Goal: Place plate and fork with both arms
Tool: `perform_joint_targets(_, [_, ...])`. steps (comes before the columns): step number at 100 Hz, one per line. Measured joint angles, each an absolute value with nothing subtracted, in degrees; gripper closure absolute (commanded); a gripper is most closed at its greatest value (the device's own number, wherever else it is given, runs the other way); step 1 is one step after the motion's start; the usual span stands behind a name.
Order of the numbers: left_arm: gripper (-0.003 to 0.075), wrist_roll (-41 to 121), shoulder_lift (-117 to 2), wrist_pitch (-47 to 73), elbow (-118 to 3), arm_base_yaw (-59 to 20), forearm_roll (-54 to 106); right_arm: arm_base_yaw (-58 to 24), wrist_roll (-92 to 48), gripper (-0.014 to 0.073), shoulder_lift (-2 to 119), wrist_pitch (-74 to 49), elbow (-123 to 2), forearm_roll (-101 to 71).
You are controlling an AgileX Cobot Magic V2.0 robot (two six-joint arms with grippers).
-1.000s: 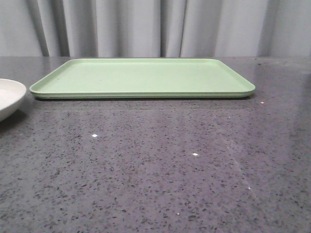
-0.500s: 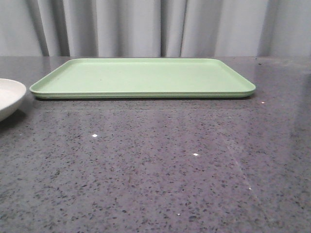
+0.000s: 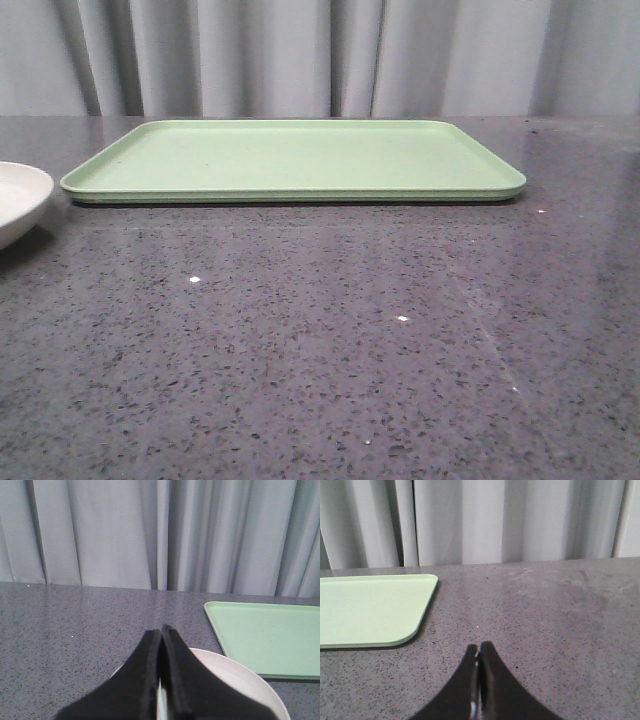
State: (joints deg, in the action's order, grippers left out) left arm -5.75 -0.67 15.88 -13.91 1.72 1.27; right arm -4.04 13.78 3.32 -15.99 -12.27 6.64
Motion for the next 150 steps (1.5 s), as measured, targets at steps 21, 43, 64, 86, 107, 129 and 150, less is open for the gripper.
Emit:
perform_joint_targets(21, [0.0741,-5.64,-9.09,24.73,-23.18,1.72,1.27,-4.04,13.78,0.066,12.01,-23.99,-22.14,6.64])
perform_joint_targets(43, [0.074,-5.56,-20.5,30.62,-32.05,1.72,0.78,-4.04,13.78,0.066,21.78,-31.45,-31.43,6.64])
perform_joint_targets(64, [0.0626,-5.06,-29.11,32.25,-36.93,1.72,0.54,-4.04,13.78,0.0646,29.08,-35.06,-36.13,6.53])
perform_joint_targets(86, [0.0331,-3.57,-32.51,32.65,-38.48,1.72,0.54,-4.04,13.78,0.0359,32.11,-36.24,-36.56,5.4])
perform_joint_targets(107, [0.0291,-3.45,-32.74,32.74,-38.47,1.72,0.54,-4.04,13.78,0.0157,32.11,-36.7,-36.64,4.92])
perform_joint_targets(129, [0.0291,-3.35,-32.74,32.74,-38.59,1.72,0.87,-4.04,13.78,0.0159,32.11,-36.68,-36.64,4.72])
perform_joint_targets(150, [0.0291,-3.23,-32.74,32.74,-38.59,1.72,0.72,-4.04,13.78,0.0159,32.11,-36.68,-36.64,4.52])
